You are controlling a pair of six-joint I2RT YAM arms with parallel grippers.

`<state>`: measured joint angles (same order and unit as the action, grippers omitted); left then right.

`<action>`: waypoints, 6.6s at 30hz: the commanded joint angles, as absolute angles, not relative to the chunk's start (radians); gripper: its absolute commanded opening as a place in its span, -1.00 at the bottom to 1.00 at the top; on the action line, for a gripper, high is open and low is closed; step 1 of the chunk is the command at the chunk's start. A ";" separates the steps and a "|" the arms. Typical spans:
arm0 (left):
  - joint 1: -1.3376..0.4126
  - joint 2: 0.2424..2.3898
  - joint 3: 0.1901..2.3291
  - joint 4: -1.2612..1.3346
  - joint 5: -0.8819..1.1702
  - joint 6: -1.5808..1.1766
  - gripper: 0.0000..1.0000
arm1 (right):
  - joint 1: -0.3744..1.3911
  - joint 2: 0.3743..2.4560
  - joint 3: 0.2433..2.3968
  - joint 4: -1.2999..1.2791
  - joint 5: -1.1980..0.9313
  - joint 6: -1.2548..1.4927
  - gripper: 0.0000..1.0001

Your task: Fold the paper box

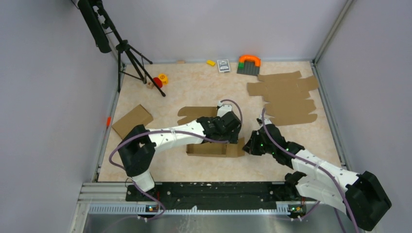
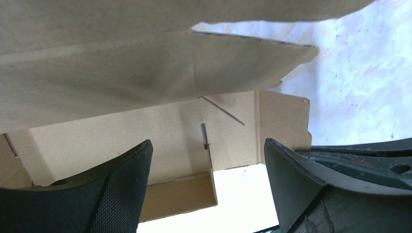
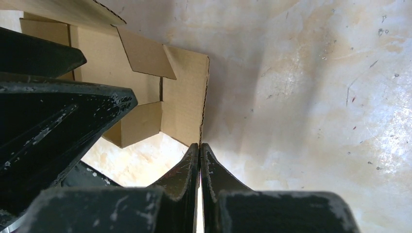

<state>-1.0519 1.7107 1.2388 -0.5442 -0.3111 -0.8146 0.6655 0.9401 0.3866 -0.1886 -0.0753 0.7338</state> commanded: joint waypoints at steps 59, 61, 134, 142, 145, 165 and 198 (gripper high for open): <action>-1.047 1.637 1.254 -0.595 -0.193 -0.703 -0.13 | 0.723 1.004 0.574 -0.246 -0.054 0.691 -1.00; -1.047 1.592 1.245 -0.613 -0.175 -0.693 -0.11 | 0.723 1.002 0.576 -0.252 -0.051 0.689 -1.00; -0.716 1.301 0.732 -0.578 -0.167 -0.735 -1.00 | 0.778 1.147 0.587 0.012 -0.212 0.687 -0.32; -0.716 1.290 0.731 -0.592 -0.179 -0.728 -1.00 | 0.743 0.912 0.597 -0.251 0.041 0.653 -0.16; -0.716 1.283 0.724 -0.584 -0.173 -0.724 -1.00 | 0.677 0.828 0.575 -0.334 0.058 0.658 -0.18; -0.565 1.083 0.646 -0.485 0.153 -0.716 -1.00 | 0.517 0.624 0.464 -0.430 0.044 0.815 0.23; -0.563 1.104 0.658 -0.482 0.193 -0.710 -1.00 | 0.515 0.727 0.299 0.266 -0.518 0.976 0.12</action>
<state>-0.5690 1.1042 0.6460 -0.5003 0.1970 -0.7216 0.5205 0.6960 0.3058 0.2066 -0.4850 0.9661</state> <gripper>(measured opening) 0.033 0.589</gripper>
